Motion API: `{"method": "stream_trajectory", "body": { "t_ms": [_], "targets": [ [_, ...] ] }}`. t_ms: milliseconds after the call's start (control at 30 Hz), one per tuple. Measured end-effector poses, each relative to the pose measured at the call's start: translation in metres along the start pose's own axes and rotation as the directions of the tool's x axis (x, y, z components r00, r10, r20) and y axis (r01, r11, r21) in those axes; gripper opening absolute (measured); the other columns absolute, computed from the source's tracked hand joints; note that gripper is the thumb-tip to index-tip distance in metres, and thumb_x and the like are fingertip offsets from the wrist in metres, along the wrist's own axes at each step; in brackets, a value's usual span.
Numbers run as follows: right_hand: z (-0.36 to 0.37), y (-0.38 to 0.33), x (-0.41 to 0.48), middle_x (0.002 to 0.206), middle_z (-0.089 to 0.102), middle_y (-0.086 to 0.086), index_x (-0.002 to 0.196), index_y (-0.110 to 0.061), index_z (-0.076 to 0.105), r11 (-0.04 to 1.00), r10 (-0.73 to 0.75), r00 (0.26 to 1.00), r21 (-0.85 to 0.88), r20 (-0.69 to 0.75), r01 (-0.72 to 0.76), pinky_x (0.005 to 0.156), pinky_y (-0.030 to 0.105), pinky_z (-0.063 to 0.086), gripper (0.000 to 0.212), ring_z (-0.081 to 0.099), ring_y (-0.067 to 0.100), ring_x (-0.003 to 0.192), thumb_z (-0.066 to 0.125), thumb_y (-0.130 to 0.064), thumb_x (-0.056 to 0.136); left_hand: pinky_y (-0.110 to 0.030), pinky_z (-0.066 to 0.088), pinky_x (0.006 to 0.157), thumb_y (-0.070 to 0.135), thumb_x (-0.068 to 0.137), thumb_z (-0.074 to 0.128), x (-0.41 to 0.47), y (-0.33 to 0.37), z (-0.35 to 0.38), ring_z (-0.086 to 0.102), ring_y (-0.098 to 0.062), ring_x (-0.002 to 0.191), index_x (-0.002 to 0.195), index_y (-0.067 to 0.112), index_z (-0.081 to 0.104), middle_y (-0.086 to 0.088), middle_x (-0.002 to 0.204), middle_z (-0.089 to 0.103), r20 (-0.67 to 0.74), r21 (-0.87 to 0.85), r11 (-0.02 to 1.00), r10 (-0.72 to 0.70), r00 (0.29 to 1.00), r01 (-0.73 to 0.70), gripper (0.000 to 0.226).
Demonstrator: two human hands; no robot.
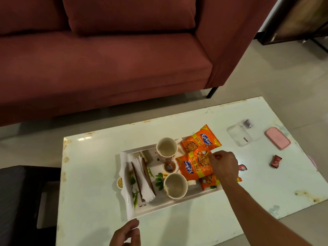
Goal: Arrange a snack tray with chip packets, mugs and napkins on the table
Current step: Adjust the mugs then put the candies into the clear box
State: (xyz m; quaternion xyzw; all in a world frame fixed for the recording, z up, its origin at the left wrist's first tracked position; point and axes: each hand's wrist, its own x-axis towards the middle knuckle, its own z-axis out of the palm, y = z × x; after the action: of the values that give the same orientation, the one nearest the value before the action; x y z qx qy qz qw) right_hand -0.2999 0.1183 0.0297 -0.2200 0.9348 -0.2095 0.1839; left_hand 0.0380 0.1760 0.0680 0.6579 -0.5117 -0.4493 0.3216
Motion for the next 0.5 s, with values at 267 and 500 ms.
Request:
{"method": "stream_trajectory", "body": {
  "t_ms": [267, 500],
  "targets": [
    [-0.005, 0.001, 0.002, 0.100, 0.075, 0.009, 0.102, -0.013, 0.078, 0.993, 0.063, 0.997, 0.106, -0.051, -0.058, 0.074, 0.034, 0.053, 0.026, 0.070, 0.026, 0.087, 0.069, -0.035, 0.092, -0.003, 0.043, 0.069, -0.021, 0.082, 0.065, 0.004, 0.021, 0.013, 0.062, 0.011, 0.068, 0.087, 0.015, 0.071, -0.011, 0.076, 0.068, 0.087, -0.051, 0.996, -0.069, 0.994, 0.073, 0.036],
    [-0.034, 0.003, -0.022, 0.103, 0.067, 0.008, 0.108, -0.018, 0.075, 0.994, 0.051, 0.993, 0.101, -0.106, -0.040, 0.076, 0.034, 0.051, 0.026, 0.066, 0.026, 0.091, 0.067, -0.037, 0.092, -0.004, 0.044, 0.067, -0.021, 0.086, 0.058, 0.011, 0.054, 0.030, 0.062, 0.008, 0.071, 0.083, 0.031, 0.065, -0.010, 0.082, 0.068, 0.058, -0.035, 0.998, -0.050, 0.997, 0.052, 0.052]
  ]
}}
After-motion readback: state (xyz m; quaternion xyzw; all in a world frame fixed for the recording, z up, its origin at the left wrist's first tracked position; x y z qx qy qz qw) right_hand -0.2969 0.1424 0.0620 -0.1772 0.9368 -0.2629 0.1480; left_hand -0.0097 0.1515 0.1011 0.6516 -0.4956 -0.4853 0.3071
